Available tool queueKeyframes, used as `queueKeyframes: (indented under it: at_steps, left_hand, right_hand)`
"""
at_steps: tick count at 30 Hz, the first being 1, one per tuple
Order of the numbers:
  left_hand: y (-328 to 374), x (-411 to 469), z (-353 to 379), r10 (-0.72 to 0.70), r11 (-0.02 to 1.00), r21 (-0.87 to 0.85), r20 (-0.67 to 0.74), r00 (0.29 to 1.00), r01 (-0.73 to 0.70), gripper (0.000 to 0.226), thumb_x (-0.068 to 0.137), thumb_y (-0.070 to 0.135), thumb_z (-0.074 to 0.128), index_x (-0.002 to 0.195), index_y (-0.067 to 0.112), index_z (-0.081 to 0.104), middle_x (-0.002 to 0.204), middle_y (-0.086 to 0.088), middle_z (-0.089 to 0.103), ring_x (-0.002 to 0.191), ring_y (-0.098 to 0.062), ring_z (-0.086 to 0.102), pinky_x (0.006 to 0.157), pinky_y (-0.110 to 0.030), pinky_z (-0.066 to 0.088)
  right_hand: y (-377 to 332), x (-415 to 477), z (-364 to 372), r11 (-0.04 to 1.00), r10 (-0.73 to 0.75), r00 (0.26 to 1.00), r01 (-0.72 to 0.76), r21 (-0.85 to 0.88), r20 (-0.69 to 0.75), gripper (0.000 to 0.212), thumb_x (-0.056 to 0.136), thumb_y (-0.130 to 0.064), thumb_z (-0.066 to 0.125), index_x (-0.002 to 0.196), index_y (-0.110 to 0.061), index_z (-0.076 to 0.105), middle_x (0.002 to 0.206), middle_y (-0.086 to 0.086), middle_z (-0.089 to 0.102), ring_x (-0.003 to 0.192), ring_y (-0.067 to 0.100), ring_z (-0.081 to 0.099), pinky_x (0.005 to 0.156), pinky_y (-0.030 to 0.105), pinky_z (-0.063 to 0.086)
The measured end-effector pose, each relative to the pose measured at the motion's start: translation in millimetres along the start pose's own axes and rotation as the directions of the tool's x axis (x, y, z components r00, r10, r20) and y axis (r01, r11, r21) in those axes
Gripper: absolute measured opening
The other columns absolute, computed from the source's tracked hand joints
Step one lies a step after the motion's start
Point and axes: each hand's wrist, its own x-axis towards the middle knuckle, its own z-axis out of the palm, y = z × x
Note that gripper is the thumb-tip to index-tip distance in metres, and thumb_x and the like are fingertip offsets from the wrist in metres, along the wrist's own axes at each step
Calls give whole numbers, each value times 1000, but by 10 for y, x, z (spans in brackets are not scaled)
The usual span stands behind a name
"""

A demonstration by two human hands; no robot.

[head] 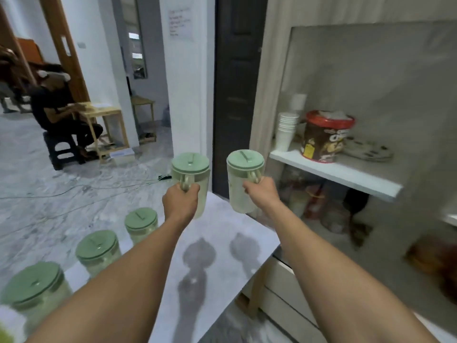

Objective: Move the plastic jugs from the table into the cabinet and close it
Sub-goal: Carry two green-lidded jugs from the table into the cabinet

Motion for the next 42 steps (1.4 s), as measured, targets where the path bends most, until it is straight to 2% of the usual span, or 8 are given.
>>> queueKeyframes:
  at_steps: [3, 6, 11, 18, 25, 30, 37, 42]
  left_hand:
    - [349, -382, -150, 67, 998, -25, 73, 995, -65, 39, 78, 39, 58, 70, 2, 67, 72, -14, 69, 74, -35, 64, 71, -45, 53]
    - [717, -765, -219, 116, 990, -92, 147, 982, -103, 39, 75, 39, 57, 69, 1, 66, 68, -16, 69, 71, -34, 66, 67, -45, 53]
    - [1379, -1408, -203, 170, 970, -213, 231, 958, -120, 31, 76, 38, 59, 73, 8, 69, 73, -14, 70, 74, -31, 66, 64, -36, 49]
    - [2079, -2429, 20, 289, 923, -336, 289, 913, -185, 19, 83, 34, 62, 77, 17, 68, 71, -1, 65, 71, -21, 60, 66, -32, 44]
    - [2471, -3519, 404, 358, 889, -420, 384, 851, -185, 26, 79, 35, 62, 68, 13, 66, 69, -6, 66, 66, -25, 60, 62, -32, 44]
    - [2692, -4093, 741, 384, 883, -438, 465, 797, -170, 29, 80, 36, 63, 81, 9, 72, 75, -9, 69, 70, -26, 62, 64, -31, 44]
    - [3041, -4599, 1373, 427, 848, -522, 575, 698, -89, 18, 84, 28, 63, 71, 15, 65, 64, -5, 61, 60, -19, 54, 53, -29, 42]
    - [3272, -4649, 1947, 437, 833, -553, 612, 659, -39, 18, 78, 29, 63, 69, 14, 66, 63, -5, 60, 60, -21, 54, 55, -32, 43]
  right_hand:
    - [-212, -560, -479, 1000, 1, 996, 0, 11, -89, 15, 85, -15, 65, 96, -7, 71, 87, 10, 70, 76, 20, 62, 62, 30, 44]
    - [-342, -1030, -967, 1000, 8, 988, -6, 14, -155, 5, 84, -16, 66, 85, -14, 70, 92, 14, 75, 83, 25, 69, 64, 29, 45]
    - [-496, -1695, -1797, 1000, 0, 959, 5, 18, -285, 6, 85, -18, 65, 79, -18, 65, 96, 13, 76, 95, 27, 72, 68, 31, 47]
    - [-529, -2595, -2944, 999, -32, 910, 34, -2, -414, 20, 87, -24, 69, 99, -9, 70, 83, 8, 73, 79, 22, 69, 66, 30, 49]
    - [-320, -3409, -3962, 998, -34, 826, 56, 23, -562, 15, 88, -22, 69, 97, -9, 69, 78, 5, 69, 69, 16, 64, 58, 28, 48]
    - [-104, -3717, -4526, 999, 9, 769, 14, 31, -640, 10, 86, -21, 71, 84, -13, 65, 79, 7, 70, 78, 23, 68, 67, 36, 54]
    - [156, -3764, -5239, 998, 48, 686, -2, 64, -726, 13, 86, -22, 70, 80, -13, 63, 70, 5, 63, 70, 23, 61, 66, 36, 49]
    - [308, -3561, -5607, 996, 72, 641, -5, 89, -764, 15, 86, -23, 69, 89, -9, 65, 71, 6, 61, 70, 23, 58, 65, 37, 46]
